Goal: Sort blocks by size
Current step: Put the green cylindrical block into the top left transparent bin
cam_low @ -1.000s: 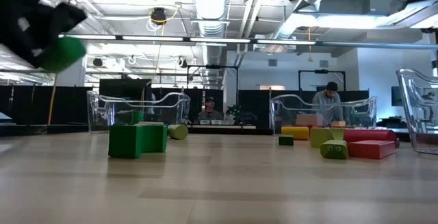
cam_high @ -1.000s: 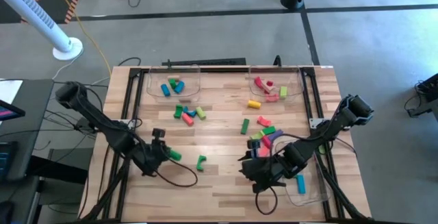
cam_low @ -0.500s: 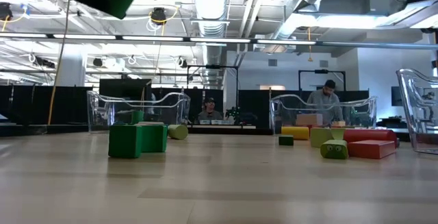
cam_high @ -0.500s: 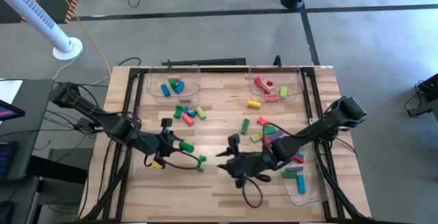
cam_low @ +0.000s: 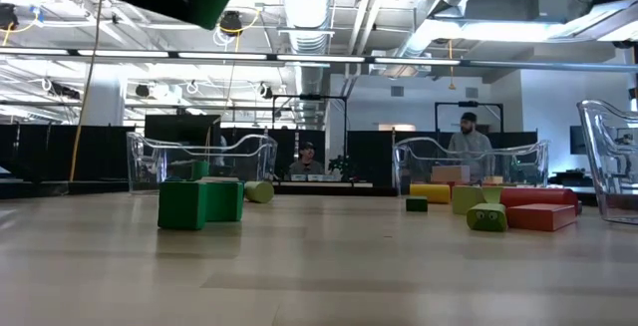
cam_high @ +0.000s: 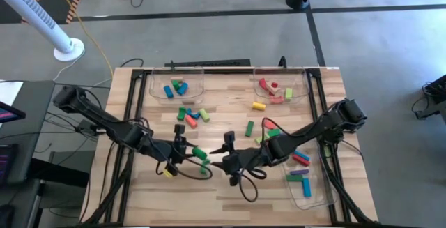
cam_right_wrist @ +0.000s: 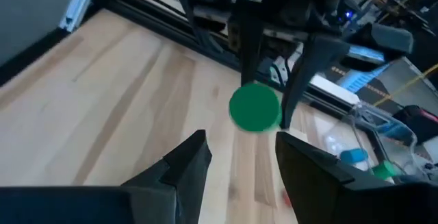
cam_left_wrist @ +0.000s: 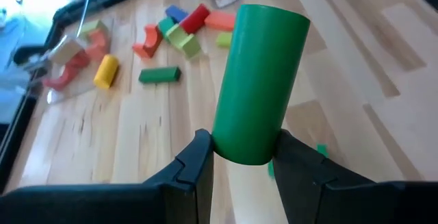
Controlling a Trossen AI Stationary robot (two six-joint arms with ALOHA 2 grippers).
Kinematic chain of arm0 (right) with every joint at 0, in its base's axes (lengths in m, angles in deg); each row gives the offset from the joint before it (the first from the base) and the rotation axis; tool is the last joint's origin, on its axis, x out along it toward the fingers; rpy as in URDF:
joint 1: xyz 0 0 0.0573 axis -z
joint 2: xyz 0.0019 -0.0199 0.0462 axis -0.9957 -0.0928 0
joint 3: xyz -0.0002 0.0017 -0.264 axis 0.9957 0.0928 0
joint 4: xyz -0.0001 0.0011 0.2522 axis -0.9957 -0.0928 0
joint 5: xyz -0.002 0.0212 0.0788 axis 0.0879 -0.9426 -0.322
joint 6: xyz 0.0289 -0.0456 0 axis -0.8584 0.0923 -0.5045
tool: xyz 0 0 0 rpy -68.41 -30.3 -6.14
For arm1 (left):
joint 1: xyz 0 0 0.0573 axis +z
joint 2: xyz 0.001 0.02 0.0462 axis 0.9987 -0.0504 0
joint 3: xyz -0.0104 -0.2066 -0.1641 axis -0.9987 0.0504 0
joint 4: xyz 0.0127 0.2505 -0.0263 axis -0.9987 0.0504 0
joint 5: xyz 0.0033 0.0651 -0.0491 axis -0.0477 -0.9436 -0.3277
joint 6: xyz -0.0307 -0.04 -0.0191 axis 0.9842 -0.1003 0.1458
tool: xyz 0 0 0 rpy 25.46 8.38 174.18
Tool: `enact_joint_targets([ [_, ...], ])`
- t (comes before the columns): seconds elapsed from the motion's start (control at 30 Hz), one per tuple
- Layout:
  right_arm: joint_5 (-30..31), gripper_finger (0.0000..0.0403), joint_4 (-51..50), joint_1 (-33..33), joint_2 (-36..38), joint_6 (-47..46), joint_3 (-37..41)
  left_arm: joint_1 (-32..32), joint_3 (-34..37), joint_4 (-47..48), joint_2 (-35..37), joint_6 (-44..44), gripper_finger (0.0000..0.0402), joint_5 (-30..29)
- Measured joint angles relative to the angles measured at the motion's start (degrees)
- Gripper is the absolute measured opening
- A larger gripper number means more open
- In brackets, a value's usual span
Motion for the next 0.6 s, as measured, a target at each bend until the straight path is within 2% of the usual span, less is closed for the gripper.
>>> enact_joint_targets([
  [0.2, -2.3, 0.0202, -0.2, -0.3, 0.0, -0.5, 0.0, 0.0, 0.0, -5.1, -2.8, -3.2, 0.0115, -0.3],
  [0.3, 0.4, 0.0202, 0.2, -1.0, 0.0, -0.2, 0.0, 0.0, 0.0, -4.6, -2.6, -2.9, 0.0115, -1.2],
  [0.43, 5.6, 0.0202, -0.5, -1.6, 0.0, 0.7, 0.0, 0.3, 0.0, 0.2, -1.9, -2.5, 0.0115, -3.8],
  [0.6, 8.7, 0.0202, -2.3, -1.5, 0.0, -2.3, 0.0, 4.3, 0.0, 8.2, 1.4, -1.8, 0.0115, -7.7],
])
